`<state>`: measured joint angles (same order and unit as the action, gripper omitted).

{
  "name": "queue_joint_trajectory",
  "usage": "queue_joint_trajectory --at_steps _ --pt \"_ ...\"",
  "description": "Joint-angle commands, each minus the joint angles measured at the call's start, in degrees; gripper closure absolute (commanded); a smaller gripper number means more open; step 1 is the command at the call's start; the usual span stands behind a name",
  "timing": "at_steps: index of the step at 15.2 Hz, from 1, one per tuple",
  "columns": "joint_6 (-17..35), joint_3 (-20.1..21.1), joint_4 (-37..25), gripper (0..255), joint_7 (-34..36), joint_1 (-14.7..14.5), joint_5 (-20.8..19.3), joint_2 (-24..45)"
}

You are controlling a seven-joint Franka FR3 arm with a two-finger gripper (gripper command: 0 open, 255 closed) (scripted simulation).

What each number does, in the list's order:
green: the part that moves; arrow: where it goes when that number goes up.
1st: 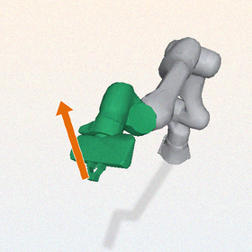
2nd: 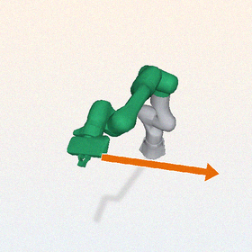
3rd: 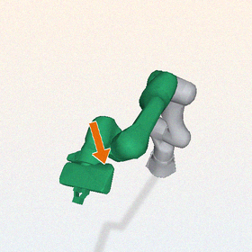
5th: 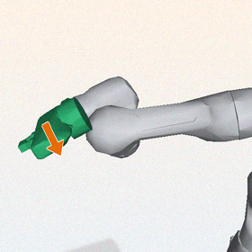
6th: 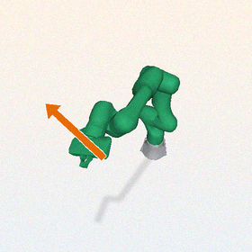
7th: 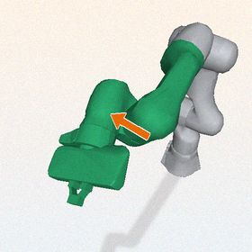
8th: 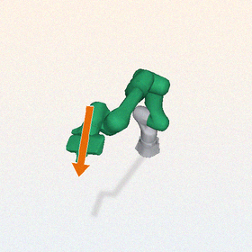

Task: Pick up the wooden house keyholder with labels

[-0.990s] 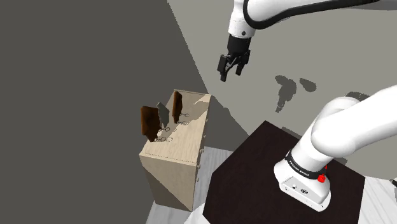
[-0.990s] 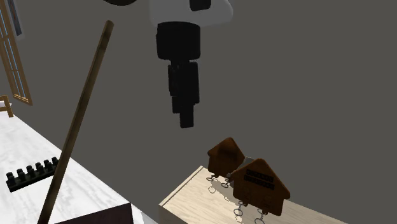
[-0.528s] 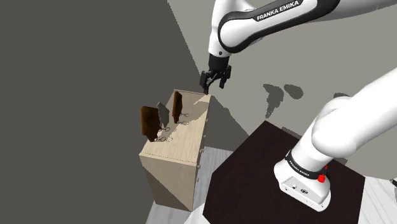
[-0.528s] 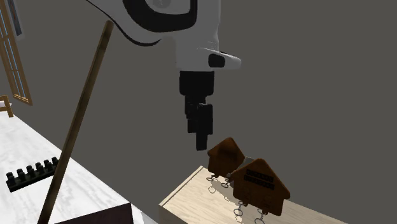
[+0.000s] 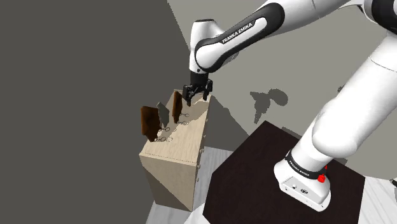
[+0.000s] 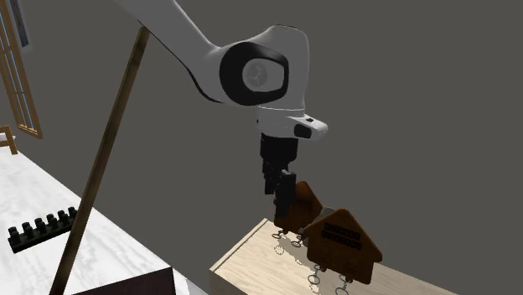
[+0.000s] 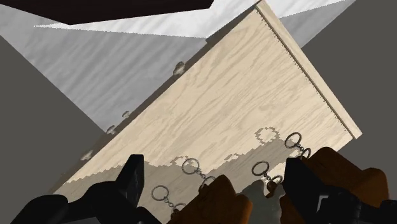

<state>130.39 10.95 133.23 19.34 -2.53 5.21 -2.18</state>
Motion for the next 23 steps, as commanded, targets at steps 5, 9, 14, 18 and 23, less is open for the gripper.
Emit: queue_joint_trajectory --at_steps 5,9,14,18,23 --pt "5.70 0.81 -7.57 0 4.45 -1.39 -1.53 13.85" --pt "7.97 0.64 -14.01 0 7.08 -2.86 -2.59 22.90" --pt "9.19 0.05 -23.75 0 9.75 -4.98 -3.45 34.22" --pt "9.59 -0.35 -29.59 0 10.82 -6.14 -3.71 40.60" --pt "11.90 -0.69 -30.37 0 10.70 -6.43 -4.01 43.69"
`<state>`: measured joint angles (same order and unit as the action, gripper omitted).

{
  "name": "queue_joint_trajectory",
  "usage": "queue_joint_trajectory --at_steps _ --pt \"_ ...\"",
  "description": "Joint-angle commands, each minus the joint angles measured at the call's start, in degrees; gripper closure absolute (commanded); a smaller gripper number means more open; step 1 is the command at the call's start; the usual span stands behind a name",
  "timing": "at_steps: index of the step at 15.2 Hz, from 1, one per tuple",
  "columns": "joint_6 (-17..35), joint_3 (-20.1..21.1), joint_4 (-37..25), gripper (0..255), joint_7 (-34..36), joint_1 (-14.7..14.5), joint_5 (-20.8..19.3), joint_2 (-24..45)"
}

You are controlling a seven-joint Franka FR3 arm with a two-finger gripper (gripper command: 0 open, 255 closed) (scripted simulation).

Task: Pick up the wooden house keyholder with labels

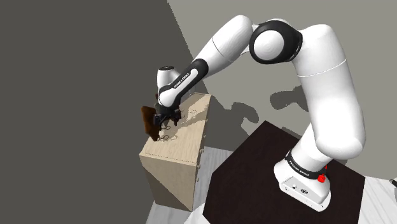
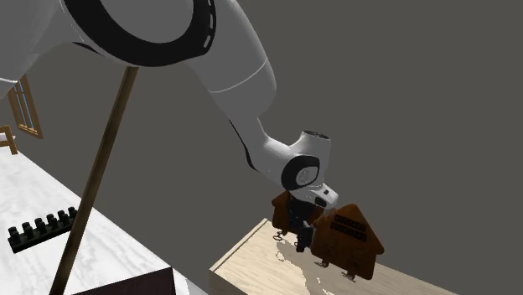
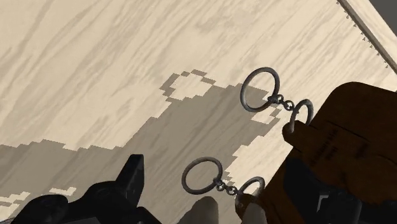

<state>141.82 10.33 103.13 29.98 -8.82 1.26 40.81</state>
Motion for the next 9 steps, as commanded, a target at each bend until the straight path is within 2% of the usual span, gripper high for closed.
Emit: queue_joint_trajectory --at_steps 1,3,4,9 --pt "0.91 -0.13 -0.46 0 0.04 -0.20 -0.13 1.35" --pt "1.16 -0.17 -0.57 0 0.02 -0.24 -0.16 1.71" --pt "1.19 -0.18 -0.61 255 0.00 -0.23 -0.17 1.78" --pt "1.15 -0.19 -0.74 255 -0.01 -0.24 -0.18 1.88"
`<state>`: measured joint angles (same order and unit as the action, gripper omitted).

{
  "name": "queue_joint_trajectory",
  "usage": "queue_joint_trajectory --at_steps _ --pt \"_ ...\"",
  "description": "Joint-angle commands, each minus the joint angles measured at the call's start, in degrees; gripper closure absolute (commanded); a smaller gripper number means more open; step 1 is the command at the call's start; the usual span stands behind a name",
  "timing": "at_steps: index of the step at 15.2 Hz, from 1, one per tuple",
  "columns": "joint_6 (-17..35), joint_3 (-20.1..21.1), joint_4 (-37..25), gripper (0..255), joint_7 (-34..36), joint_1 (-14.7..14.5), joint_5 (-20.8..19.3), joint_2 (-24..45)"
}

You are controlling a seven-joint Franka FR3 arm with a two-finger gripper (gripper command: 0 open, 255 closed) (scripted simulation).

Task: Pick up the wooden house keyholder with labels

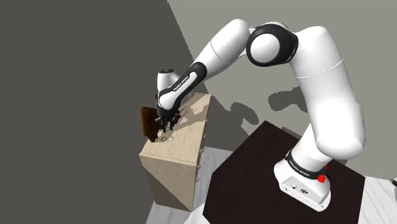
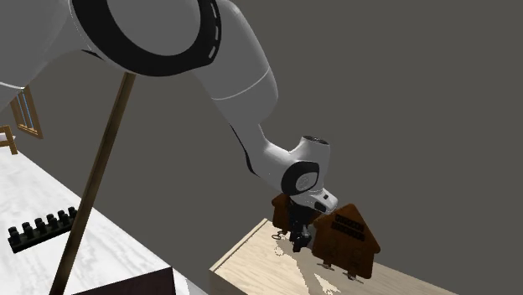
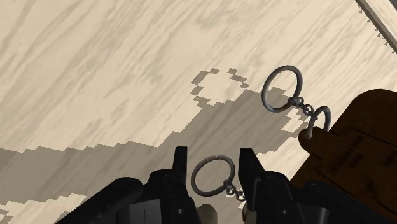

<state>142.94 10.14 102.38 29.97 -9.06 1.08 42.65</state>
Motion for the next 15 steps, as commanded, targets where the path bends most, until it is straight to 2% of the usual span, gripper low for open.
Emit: queue_joint_trajectory --at_steps 1,4,15 --pt "0.02 -0.01 -0.03 255 0.01 0.00 0.00 0.05" --pt "0.04 0.02 0.17 255 0.03 0.00 0.02 -0.13" --pt "-5.12 0.73 1.67 255 0.27 0.64 0.69 -6.84"
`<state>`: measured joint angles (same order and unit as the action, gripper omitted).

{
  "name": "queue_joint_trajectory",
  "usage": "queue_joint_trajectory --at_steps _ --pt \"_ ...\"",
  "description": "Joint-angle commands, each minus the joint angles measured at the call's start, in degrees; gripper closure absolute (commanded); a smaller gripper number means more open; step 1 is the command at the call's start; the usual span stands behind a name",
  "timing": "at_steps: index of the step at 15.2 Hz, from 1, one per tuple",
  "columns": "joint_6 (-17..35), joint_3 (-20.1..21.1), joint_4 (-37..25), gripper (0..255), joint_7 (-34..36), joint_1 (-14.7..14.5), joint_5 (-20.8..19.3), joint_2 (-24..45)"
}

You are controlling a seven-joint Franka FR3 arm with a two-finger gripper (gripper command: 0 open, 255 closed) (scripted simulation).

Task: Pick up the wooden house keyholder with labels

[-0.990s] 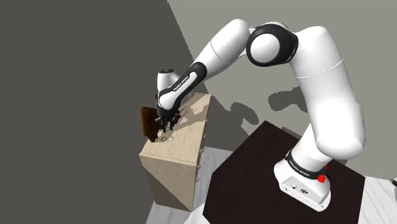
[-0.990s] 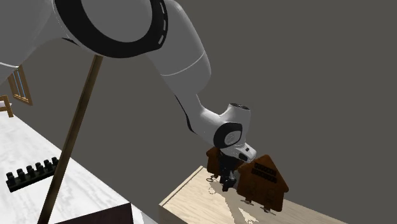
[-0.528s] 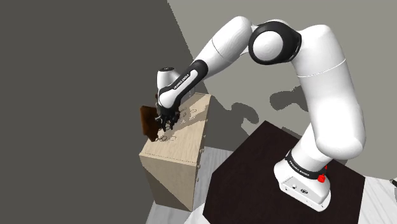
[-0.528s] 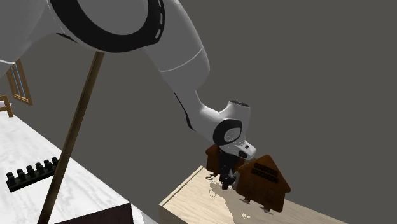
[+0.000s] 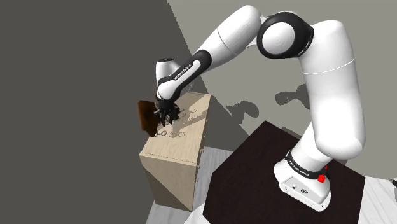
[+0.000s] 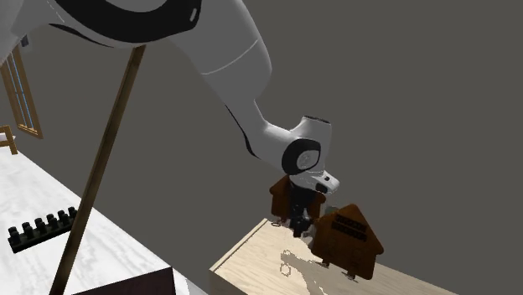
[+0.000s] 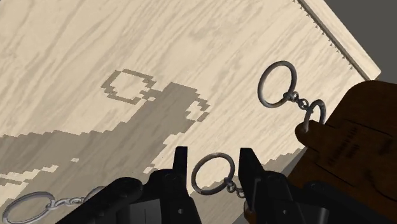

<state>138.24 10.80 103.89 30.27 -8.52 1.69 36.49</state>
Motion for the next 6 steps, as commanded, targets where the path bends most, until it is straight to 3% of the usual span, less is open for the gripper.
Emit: queue_joint_trajectory --at_steps 1,6 --pt "-0.94 0.14 0.23 255 -0.01 0.15 0.14 -1.26" --pt "-2.57 0.32 0.34 255 0.06 0.32 0.35 -3.02"
